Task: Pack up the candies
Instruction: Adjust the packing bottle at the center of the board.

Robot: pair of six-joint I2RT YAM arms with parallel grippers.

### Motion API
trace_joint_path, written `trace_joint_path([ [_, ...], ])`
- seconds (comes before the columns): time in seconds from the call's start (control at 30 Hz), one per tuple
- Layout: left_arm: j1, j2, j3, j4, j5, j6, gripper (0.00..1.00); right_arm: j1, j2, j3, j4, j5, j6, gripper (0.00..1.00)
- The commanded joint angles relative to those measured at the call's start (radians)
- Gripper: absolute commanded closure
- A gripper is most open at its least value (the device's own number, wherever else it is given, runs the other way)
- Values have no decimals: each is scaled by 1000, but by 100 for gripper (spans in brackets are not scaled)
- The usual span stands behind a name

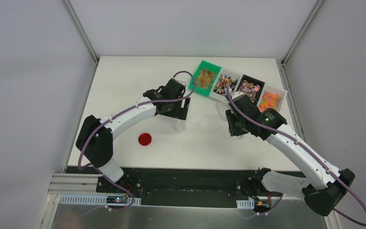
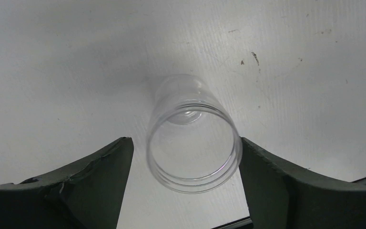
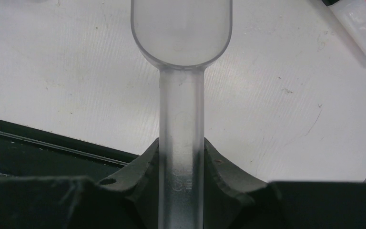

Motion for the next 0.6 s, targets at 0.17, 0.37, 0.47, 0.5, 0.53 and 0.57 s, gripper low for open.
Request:
trace_joint_path([
  [0.17,-7,-141,131,2,94,-63,4,-5,-51,32,46,-131,-17,97],
  [0.37,-7,-166,230,6,252,-53,14,-6,-99,42,125,-322,-78,97],
  [0.47,-7,-151,255,21,330,-71,19,-6,-120,46,167,-370,-99,98],
  [0.5,-7,-146,255,33,357,-74,20,-5,-124,47,175,-380,-106,98],
  [0.53,-7,-143,252,50,380,-76,20,-4,-127,52,183,-388,-113,99],
  [0.57,-6,-137,249,62,400,-78,21,-5,-129,56,190,-394,-117,99],
])
